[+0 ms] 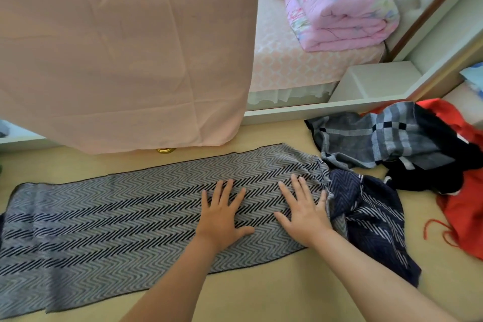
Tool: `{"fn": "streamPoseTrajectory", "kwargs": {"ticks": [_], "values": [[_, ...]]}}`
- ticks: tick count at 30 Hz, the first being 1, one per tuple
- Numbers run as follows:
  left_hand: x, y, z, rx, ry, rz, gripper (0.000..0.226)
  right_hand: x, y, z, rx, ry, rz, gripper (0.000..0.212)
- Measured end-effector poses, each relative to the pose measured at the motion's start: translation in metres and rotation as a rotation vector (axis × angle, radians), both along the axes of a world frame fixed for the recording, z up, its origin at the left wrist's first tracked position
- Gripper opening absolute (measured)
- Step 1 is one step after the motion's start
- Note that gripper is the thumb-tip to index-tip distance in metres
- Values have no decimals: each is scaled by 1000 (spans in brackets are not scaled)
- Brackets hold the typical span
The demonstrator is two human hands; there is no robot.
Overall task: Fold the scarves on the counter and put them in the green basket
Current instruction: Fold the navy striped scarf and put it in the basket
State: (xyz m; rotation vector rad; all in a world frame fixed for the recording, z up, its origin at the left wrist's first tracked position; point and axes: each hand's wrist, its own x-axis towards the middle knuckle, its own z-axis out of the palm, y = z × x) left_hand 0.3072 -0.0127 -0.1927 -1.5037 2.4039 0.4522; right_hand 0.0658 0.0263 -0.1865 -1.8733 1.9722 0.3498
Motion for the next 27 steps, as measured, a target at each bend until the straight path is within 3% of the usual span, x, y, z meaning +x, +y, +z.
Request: {"fn": "streamPoseTrajectory", "kwargs": {"ticks": [5, 10, 17, 22, 27], "values": [[-24, 8, 10, 32, 32, -50, 101, -3, 6, 18, -41, 147, -94, 80], [-17, 26, 15, 38, 75, -28, 90, 19, 17, 8, -93, -49, 184, 72], [53, 26, 38, 71, 223, 235, 62, 49, 12, 27, -76, 49, 64, 64], [125, 24, 54, 6, 235, 346, 52, 134, -10, 48, -145, -74, 180, 57], [226, 30, 68, -132, 204, 455, 43, 271, -22, 59, -59, -275, 281, 50]]}}
